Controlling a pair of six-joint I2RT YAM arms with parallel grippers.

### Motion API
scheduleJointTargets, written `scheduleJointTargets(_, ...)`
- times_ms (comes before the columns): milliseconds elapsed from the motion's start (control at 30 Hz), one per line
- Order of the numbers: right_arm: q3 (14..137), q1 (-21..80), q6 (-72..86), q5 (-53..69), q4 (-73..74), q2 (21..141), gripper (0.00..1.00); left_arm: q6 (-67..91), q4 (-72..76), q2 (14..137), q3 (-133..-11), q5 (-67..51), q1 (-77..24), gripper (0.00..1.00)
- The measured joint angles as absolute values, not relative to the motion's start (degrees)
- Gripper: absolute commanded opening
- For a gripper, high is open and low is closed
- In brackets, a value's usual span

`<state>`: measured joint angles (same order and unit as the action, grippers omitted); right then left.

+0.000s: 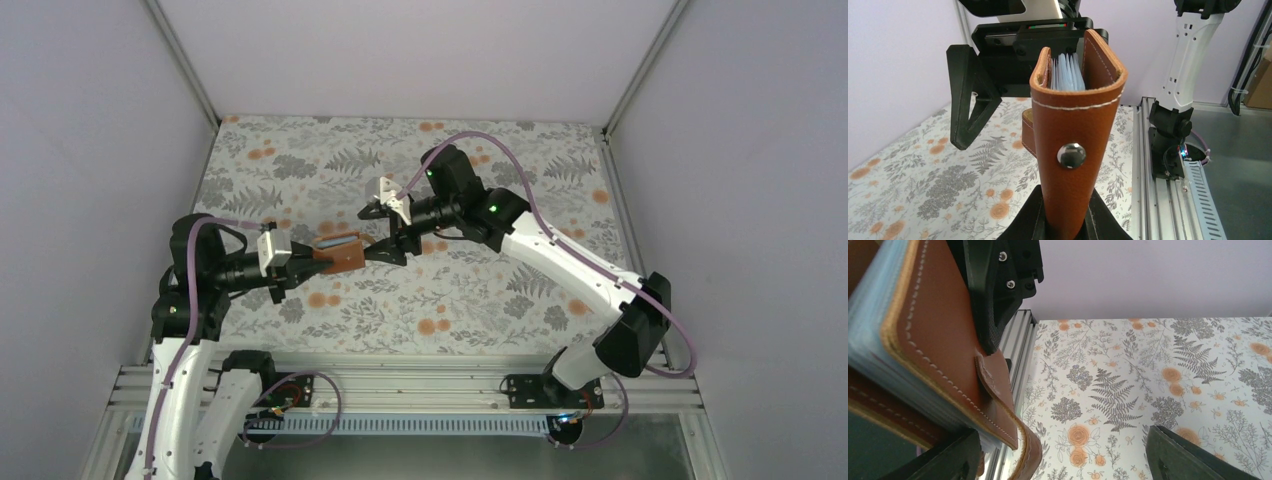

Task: Take the credit cards out of the card holder

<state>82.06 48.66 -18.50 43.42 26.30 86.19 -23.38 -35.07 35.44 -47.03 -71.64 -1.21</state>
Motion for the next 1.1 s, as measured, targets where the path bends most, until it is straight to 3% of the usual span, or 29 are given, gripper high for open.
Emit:
scheduleJointTargets(667, 84.66, 48.75, -21.3, 44.8, 29.45, 85.91, 0.82, -24.82, -35.79, 35.86, -49.21, -72.31, -2.48, 0.02)
scheduleJointTargets(967, 84.66, 49.6, -22.5, 45.63, 29.89, 82.98, 0.74, -25.54, -35.11, 36.99, -50.78, -75.53, -3.53, 0.02)
scheduleJointTargets(1100, 84.66, 49.91, -22.61, 45.87, 29.93, 82.37, 0.63, -26.2, -35.05, 37.3, -50.78, -76.38, -3.64, 0.03)
